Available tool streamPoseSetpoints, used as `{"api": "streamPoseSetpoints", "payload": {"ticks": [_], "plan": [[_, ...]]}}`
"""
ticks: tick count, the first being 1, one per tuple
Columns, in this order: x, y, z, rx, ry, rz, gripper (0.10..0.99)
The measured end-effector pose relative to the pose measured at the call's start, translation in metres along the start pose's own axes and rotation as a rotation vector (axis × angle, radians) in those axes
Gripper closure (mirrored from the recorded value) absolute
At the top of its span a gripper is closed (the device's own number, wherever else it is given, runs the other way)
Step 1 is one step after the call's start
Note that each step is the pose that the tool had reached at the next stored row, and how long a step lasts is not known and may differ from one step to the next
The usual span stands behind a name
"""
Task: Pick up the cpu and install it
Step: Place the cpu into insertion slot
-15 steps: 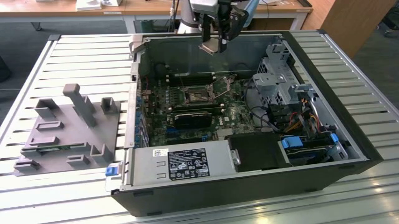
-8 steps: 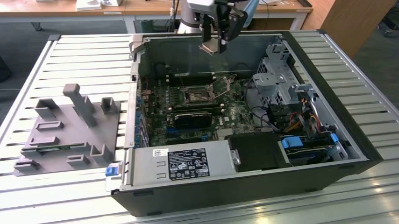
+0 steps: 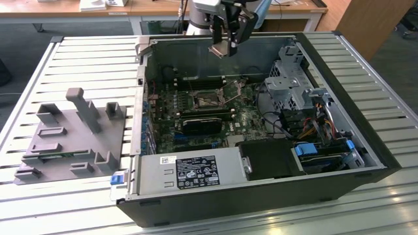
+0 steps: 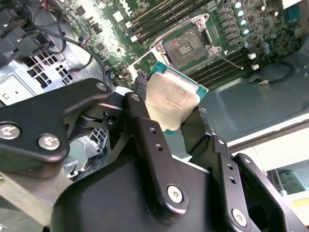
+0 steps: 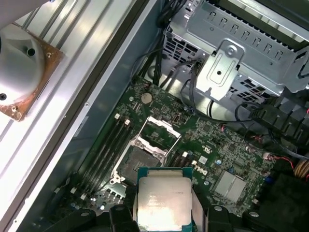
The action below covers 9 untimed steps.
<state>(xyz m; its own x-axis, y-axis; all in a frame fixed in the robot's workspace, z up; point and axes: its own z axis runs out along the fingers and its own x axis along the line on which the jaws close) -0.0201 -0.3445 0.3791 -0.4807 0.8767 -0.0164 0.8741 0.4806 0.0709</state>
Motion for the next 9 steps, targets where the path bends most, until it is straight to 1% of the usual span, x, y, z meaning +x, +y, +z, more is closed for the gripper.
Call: {"api": "streamPoseSetpoints", "payload": {"ticks": [9], "plan": [[0.0000,0.0000,0.0005,0.001,-0.0047,0.066,0.549]]}}
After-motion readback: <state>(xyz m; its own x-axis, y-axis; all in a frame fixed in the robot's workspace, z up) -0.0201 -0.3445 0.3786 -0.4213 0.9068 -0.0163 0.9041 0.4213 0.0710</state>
